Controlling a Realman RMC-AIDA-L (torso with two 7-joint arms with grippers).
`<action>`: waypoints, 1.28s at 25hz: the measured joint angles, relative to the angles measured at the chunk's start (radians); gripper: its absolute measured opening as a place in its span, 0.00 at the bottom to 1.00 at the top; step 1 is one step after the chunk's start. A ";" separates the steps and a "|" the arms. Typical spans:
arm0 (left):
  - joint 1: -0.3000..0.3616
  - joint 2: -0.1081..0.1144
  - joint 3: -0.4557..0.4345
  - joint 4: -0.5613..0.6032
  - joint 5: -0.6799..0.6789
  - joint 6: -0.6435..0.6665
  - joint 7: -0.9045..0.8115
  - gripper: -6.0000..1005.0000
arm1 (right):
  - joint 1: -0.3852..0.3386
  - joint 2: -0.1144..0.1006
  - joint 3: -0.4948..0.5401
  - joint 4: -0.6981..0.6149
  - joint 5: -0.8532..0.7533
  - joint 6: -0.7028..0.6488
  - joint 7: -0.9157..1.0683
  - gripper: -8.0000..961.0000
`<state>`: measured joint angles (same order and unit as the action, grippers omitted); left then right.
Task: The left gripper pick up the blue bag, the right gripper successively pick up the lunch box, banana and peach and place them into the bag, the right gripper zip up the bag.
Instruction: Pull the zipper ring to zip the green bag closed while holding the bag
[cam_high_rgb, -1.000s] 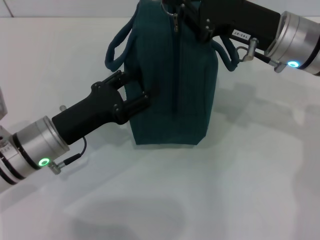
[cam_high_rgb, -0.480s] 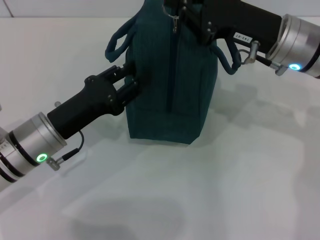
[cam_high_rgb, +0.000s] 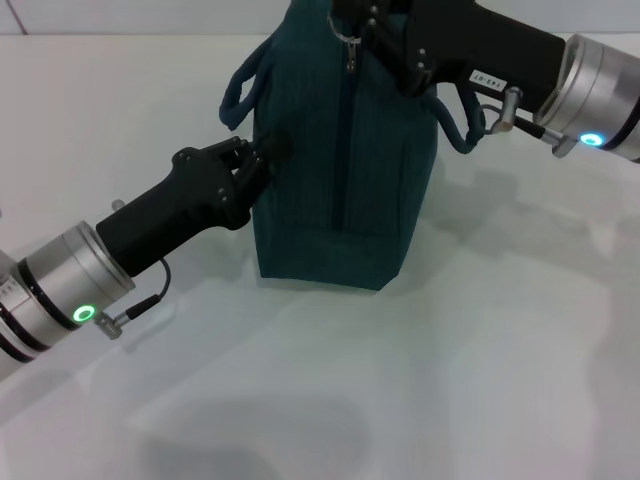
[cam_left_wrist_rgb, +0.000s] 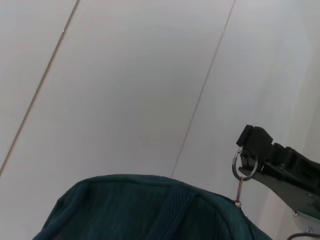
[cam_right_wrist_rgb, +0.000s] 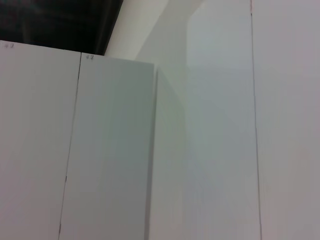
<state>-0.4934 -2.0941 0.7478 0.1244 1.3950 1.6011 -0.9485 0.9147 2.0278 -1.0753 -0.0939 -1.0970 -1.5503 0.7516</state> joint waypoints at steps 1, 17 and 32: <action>-0.001 0.000 0.000 0.000 0.001 0.000 0.000 0.18 | 0.000 0.000 0.000 0.001 0.000 0.000 0.000 0.03; -0.013 0.007 0.075 0.013 0.015 0.046 -0.030 0.05 | -0.002 0.000 0.007 0.008 0.027 0.003 0.003 0.03; 0.012 0.013 0.118 0.086 0.138 0.191 -0.085 0.05 | -0.013 0.000 0.004 0.011 0.079 0.129 0.134 0.03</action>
<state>-0.4818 -2.0809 0.8657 0.2105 1.5327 1.7920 -1.0335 0.9020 2.0278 -1.0710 -0.0826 -1.0184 -1.4213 0.8861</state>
